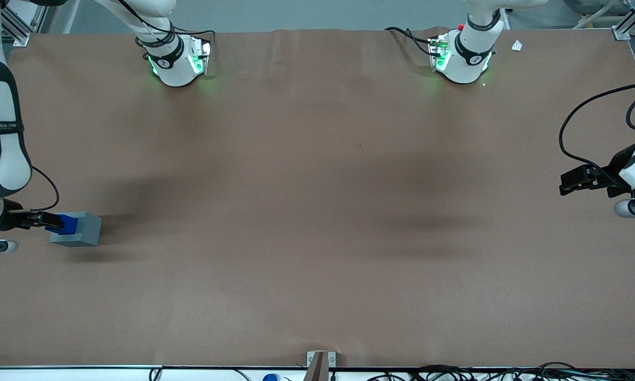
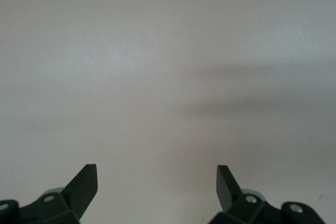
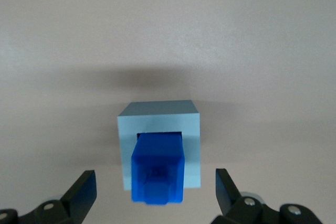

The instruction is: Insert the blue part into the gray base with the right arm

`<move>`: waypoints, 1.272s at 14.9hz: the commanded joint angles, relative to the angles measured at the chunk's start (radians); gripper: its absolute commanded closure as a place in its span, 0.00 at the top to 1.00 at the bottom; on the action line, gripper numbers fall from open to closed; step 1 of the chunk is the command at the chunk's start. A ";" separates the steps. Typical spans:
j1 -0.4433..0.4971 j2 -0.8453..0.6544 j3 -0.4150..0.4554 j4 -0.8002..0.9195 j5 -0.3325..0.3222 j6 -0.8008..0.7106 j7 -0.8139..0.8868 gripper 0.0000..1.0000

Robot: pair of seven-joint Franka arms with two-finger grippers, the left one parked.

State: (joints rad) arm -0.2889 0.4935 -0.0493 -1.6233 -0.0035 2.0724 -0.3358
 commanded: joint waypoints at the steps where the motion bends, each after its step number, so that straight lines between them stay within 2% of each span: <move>1: 0.022 -0.058 0.006 0.044 -0.010 -0.139 0.087 1.00; 5: 0.040 -0.085 0.008 0.169 -0.004 -0.377 0.123 1.00; 13: 0.119 -0.277 0.011 0.163 0.008 -0.494 0.196 1.00; 19: 0.162 -0.355 0.013 0.160 0.019 -0.551 0.221 1.00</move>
State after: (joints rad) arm -0.1425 0.1850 -0.0357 -1.4302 0.0007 1.5316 -0.1380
